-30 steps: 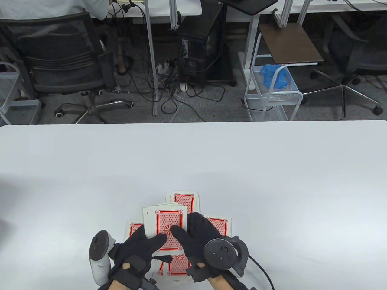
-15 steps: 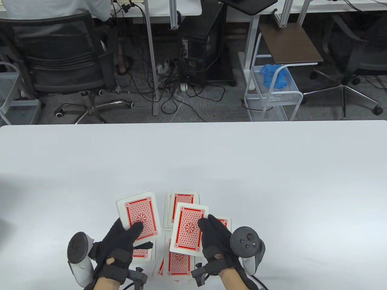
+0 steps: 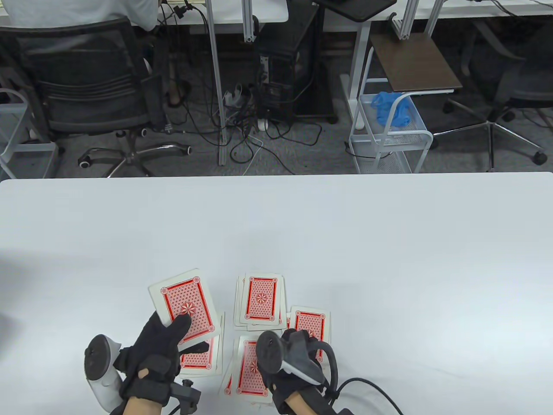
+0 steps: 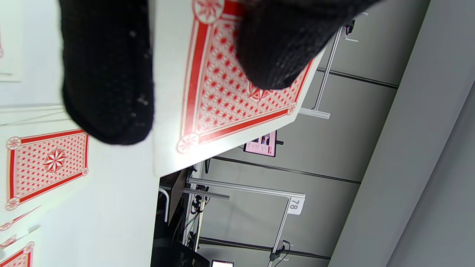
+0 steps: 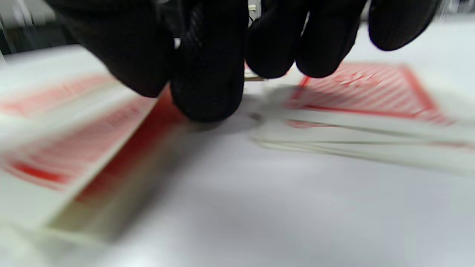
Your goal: Four-player card dealing with fan arrangement
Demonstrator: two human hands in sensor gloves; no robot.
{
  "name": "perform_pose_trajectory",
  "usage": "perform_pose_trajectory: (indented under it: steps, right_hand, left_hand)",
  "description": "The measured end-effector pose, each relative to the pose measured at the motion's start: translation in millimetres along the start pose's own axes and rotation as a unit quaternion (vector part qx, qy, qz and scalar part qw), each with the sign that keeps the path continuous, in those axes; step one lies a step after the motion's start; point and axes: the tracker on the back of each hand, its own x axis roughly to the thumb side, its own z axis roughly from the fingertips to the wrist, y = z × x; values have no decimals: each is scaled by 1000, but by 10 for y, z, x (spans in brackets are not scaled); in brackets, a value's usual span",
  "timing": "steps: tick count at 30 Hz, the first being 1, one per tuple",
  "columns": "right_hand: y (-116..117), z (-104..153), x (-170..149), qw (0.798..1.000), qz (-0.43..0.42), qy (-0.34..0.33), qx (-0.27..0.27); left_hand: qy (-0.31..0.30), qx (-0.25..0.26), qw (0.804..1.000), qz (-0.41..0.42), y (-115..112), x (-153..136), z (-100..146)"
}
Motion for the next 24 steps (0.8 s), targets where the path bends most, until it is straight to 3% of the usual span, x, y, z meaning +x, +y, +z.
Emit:
perform_pose_trajectory:
  steps: [2, 3, 5, 6, 8, 10, 11, 12, 16, 21, 24]
  right_hand:
    - [5, -13, 27, 998, 49, 9, 25]
    - [-25, -9, 29, 999, 33, 8, 18]
    - [-181, 44, -13, 999, -25, -18, -43]
    - [-291, 110, -61, 987, -102, -37, -115]
    - [-441, 231, -158, 936, -257, -70, -229]
    - [-523, 333, -232, 872, -389, -78, -286]
    - [-558, 357, -253, 851, -426, -96, -291]
    - [-586, 382, -269, 847, -437, -102, -285]
    - [-644, 427, -292, 870, -358, -90, -327]
    - [-652, 382, -383, 832, -442, -109, -318]
    - [-574, 315, -447, 791, -523, -135, -286]
  left_hand:
    - [3, -9, 1000, 2, -30, -13, -3]
    - [5, -14, 1000, 3, -44, -21, -5]
    - [13, -26, 1000, 1, -87, -45, -10]
    - [19, -33, 999, -1, -120, -66, -14]
    - [31, -48, 998, -2, -195, -105, -16]
    - [42, -64, 997, -5, -289, -143, -8]
    - [48, -72, 996, -7, -335, -155, 0]
    - [49, -76, 996, -11, -380, -163, 10]
    - [40, -124, 992, 2, -541, -155, 38]
    - [39, -206, 974, 80, -547, -186, -19]
    - [38, -183, 978, 92, -435, -151, -39]
